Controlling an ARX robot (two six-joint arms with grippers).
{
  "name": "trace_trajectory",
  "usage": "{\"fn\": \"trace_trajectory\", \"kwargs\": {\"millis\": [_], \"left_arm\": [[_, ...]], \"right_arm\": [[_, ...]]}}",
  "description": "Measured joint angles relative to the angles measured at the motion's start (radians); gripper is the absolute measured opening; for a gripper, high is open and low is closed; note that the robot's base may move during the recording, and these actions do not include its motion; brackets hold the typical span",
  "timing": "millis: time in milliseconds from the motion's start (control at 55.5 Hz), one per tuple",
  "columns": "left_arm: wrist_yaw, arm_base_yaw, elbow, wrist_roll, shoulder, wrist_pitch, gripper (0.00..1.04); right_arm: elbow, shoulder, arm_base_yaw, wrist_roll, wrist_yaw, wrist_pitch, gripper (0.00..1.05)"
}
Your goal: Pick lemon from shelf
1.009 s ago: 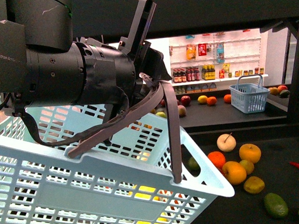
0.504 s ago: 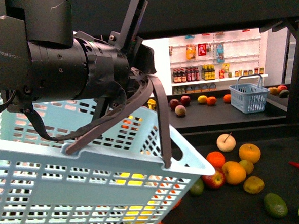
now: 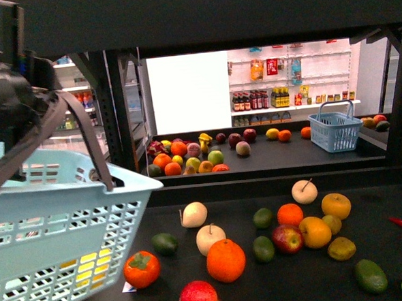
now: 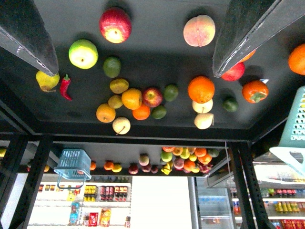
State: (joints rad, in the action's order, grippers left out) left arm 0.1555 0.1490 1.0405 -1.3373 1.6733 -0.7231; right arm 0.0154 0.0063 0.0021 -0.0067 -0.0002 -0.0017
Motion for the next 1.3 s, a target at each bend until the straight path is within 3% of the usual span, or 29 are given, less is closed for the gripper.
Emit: {"fn": "trace_trajectory", "kwargs": {"millis": [234, 450, 811, 1243, 1297], "left_arm": [[0.037, -0.145, -0.005, -0.090, 0.000, -0.134, 0.12], [0.122, -0.294, -0.025, -0.168, 0.090, -0.354, 0.12], [0.127, -0.319, -0.024, -0.252, 0.277, -0.558, 0.12], [0.086, -0.361, 0.006, -0.298, 0.387, -0.665, 0.12], [0.079, -0.362, 0.003, -0.291, 0.387, -0.667, 0.20]], "right_arm": [[0.000, 0.000, 0.000, 0.000, 0.000, 0.000, 0.97], [0.000, 0.000, 0.000, 0.000, 0.000, 0.000, 0.97], [0.000, 0.000, 0.000, 0.000, 0.000, 0.000, 0.97], [0.000, 0.000, 0.000, 0.001, 0.000, 0.000, 0.97], [0.000, 0.000, 0.000, 0.001, 0.000, 0.000, 0.97]]}}
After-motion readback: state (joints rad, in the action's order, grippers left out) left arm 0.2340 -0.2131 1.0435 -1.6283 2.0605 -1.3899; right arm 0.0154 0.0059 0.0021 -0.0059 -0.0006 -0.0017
